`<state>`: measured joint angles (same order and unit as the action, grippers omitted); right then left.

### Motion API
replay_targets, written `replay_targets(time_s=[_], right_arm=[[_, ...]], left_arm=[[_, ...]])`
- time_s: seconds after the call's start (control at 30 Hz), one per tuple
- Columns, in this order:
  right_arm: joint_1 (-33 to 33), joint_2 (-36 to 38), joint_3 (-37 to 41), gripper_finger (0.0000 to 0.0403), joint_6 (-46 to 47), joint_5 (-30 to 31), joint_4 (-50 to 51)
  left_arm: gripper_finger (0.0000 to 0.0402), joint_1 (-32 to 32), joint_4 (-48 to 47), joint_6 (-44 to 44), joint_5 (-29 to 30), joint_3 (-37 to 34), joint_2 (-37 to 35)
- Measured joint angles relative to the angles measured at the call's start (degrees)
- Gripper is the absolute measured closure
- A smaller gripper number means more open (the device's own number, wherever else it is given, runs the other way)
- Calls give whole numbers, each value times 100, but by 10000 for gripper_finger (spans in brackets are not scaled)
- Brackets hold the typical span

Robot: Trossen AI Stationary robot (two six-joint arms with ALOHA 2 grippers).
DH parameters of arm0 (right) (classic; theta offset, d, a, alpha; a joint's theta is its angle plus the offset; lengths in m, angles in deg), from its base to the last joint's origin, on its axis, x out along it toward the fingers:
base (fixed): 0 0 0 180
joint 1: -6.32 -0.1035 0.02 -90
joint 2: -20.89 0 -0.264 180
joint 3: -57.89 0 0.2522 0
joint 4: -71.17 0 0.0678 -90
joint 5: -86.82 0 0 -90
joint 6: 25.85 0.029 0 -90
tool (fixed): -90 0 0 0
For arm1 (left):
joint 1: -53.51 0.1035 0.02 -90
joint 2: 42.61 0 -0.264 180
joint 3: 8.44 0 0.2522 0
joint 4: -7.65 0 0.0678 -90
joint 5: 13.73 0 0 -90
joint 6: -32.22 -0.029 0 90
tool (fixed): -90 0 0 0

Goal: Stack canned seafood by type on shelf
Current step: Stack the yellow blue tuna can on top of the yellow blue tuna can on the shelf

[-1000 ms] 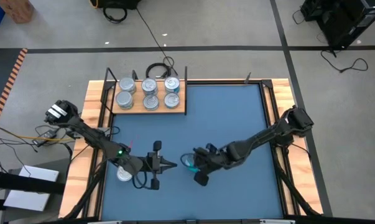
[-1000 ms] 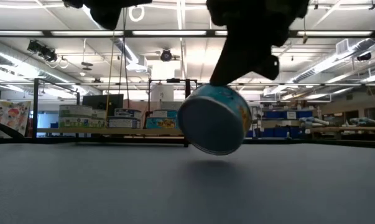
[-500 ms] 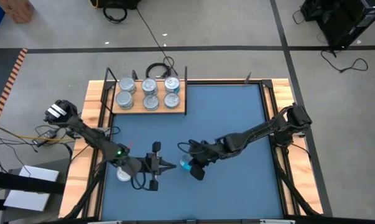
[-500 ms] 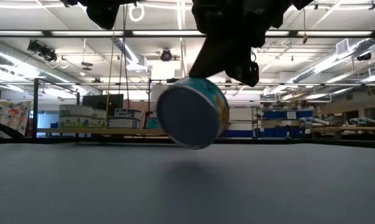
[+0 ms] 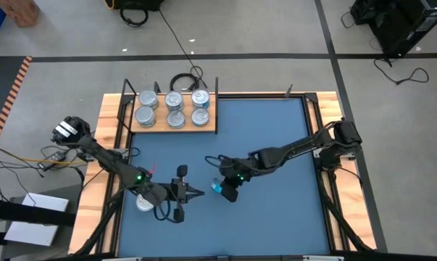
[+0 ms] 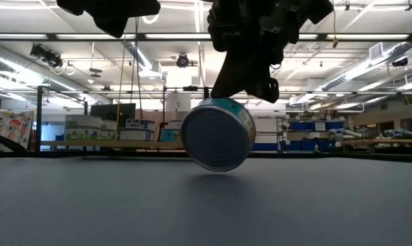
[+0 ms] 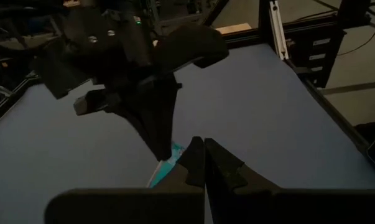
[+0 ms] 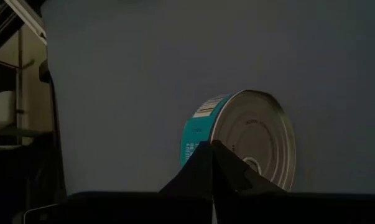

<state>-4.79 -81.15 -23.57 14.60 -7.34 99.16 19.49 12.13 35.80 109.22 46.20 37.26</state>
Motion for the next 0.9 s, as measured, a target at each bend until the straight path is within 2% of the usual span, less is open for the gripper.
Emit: replay_targets(time_s=[0.33, 0.7, 0.8, 0.9], right_arm=[[340, 23, 372, 402, -127, -462, -235], [524, 2, 400, 398, -719, -486, -126], [424, 2, 400, 382, -965, -308, -47], [180, 2, 398, 350, -1227, 243, 131]], left_arm=[[398, 0, 0, 10, 2, 0, 0], [398, 0, 0, 12, 2, 0, 0], [398, 0, -44, 19, 2, 0, 0], [398, 0, -161, 140, 2, 0, 0]])
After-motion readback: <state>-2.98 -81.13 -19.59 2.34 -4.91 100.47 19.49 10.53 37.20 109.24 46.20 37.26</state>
